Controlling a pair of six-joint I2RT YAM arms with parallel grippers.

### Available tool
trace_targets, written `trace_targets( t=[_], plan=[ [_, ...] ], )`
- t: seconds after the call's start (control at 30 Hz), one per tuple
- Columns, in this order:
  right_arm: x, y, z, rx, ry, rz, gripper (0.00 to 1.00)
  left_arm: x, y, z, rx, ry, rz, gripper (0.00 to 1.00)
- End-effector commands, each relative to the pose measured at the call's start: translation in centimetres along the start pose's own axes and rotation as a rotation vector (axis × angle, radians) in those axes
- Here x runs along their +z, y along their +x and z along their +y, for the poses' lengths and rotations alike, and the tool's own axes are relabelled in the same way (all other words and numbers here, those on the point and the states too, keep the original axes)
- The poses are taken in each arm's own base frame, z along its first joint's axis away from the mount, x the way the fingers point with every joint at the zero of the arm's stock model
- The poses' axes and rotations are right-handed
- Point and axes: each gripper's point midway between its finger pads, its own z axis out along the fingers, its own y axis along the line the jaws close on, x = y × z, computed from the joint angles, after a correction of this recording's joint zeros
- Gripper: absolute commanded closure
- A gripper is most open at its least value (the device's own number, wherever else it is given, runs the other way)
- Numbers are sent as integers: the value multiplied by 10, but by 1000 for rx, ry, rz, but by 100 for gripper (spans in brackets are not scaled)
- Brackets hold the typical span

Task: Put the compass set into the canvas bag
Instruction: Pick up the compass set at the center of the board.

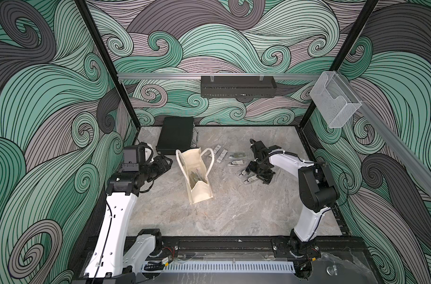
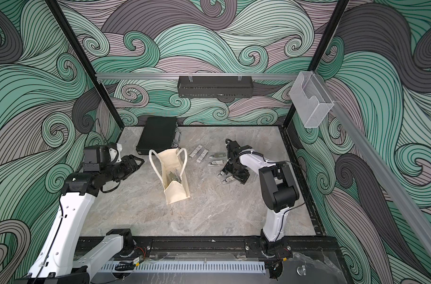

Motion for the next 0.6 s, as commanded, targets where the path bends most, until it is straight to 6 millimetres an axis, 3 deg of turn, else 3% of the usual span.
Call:
trace_targets(
  t=[0.0,0.23,0.57],
  plan=[
    [2,9,-12,-17,10,44,10,-3,0,-2,18,8,-15,44],
    [-8,9,-23,-75,-20,55,11,-2,1,-1,15,6,-14,44],
    [1,8,-7,33,-93,61,12,-4,1,-1,14,6,-21,44]
  ],
)
